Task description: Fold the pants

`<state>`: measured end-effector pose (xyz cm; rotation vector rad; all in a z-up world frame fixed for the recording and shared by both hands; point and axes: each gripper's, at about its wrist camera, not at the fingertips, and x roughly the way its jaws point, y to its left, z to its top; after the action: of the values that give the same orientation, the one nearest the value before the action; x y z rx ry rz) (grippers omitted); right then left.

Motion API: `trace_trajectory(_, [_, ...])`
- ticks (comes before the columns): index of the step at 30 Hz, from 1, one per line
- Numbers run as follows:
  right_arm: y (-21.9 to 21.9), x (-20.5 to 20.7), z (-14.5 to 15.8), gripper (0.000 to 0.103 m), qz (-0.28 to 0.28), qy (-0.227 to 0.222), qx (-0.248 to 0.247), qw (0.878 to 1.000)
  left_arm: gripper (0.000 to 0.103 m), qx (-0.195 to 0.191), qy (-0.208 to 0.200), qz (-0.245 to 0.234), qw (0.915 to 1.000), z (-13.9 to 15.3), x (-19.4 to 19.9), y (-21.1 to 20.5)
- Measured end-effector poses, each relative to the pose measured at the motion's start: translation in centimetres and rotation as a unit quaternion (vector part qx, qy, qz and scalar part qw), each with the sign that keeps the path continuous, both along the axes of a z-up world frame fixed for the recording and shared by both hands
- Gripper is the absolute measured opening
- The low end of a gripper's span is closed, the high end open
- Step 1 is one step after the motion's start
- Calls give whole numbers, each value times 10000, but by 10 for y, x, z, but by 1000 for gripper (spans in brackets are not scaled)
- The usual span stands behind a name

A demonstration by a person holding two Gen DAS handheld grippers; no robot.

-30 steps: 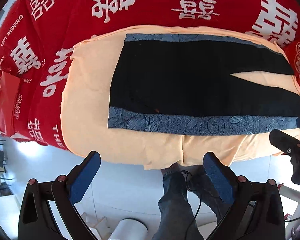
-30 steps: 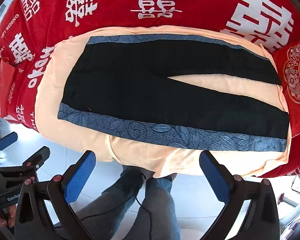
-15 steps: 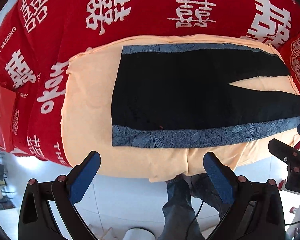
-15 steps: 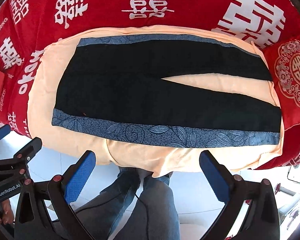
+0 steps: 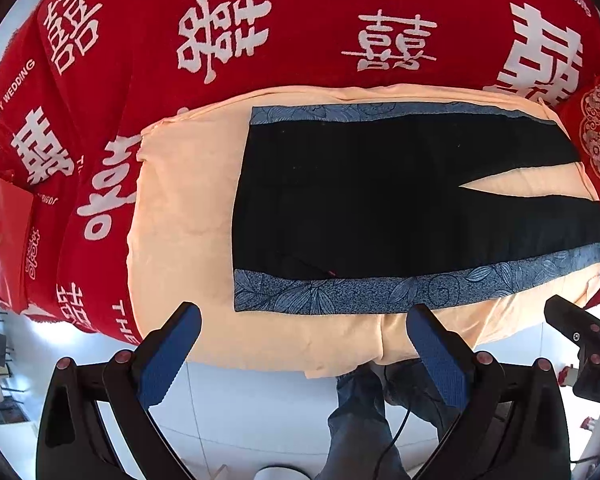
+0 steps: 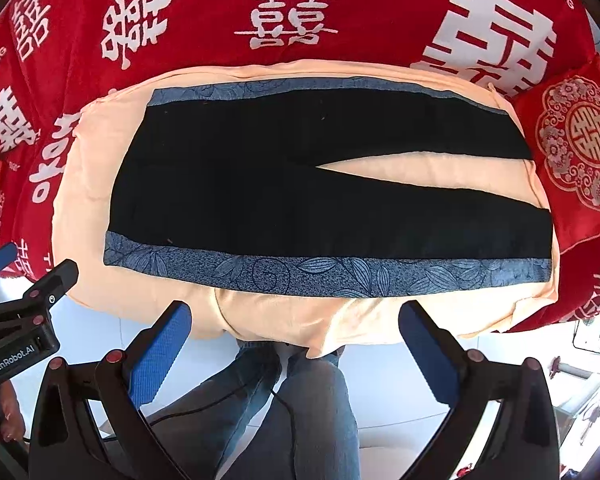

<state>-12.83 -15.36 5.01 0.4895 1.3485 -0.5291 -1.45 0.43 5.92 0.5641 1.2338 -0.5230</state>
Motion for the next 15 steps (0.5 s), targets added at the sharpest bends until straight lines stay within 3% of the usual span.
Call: trace_trajectory(15, [7, 8, 0, 103, 55, 65, -118, 9999, 103, -78, -109, 222, 9997, 6, 13, 13])
